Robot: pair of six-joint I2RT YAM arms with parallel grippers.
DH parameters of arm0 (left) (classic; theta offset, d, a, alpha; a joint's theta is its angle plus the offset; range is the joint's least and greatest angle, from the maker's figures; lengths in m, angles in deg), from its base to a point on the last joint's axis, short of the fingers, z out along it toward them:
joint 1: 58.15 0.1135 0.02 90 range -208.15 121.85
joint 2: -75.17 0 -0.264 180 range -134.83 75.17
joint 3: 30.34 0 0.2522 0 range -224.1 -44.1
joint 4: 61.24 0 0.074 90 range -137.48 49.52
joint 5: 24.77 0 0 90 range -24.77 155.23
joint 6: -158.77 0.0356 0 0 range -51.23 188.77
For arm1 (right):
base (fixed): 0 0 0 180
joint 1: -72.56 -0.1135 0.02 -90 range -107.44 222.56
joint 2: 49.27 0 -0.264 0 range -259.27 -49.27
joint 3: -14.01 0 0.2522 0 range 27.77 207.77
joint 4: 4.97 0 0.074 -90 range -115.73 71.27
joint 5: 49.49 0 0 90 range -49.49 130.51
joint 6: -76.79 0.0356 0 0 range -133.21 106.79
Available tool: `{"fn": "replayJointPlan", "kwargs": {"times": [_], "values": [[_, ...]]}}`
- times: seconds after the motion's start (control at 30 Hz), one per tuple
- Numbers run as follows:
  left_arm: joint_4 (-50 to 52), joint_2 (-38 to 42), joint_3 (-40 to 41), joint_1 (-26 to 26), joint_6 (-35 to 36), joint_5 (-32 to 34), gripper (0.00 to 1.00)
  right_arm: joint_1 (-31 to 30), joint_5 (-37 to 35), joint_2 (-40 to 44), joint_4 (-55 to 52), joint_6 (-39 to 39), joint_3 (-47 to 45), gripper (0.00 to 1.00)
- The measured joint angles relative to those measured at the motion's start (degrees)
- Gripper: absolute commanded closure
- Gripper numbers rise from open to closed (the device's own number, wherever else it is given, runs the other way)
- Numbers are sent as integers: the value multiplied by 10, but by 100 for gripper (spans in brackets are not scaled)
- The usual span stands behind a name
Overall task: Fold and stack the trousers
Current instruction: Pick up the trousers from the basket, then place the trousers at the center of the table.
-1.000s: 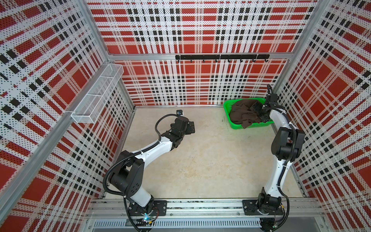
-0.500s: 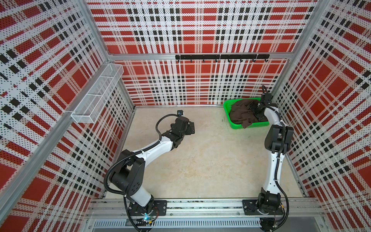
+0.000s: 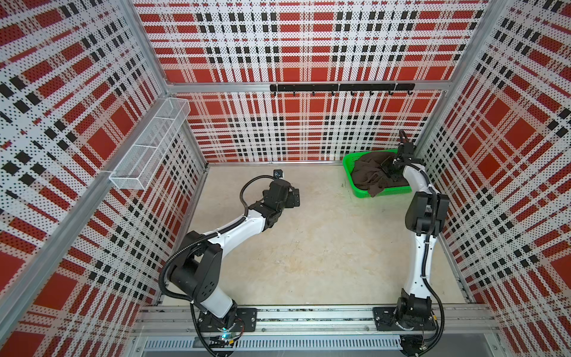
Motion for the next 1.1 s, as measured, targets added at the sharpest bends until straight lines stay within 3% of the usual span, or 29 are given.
{"fn": "replayJointPlan", "kwargs": {"times": [0.23,0.43,0.63,0.83,1.1], "values": [[11,42,0,0,4,2,1,-59,14,108,46,-10,12,100],[11,84,1,-1,2,6,1,-147,22,204,91,-47,107,100],[-3,153,34,-1,0,22,1,-238,45,302,119,-95,131,100],[-28,222,79,0,-5,36,0,-313,69,330,108,-149,132,100],[-57,296,118,10,-13,49,5,-366,86,308,40,-190,121,100]]}}
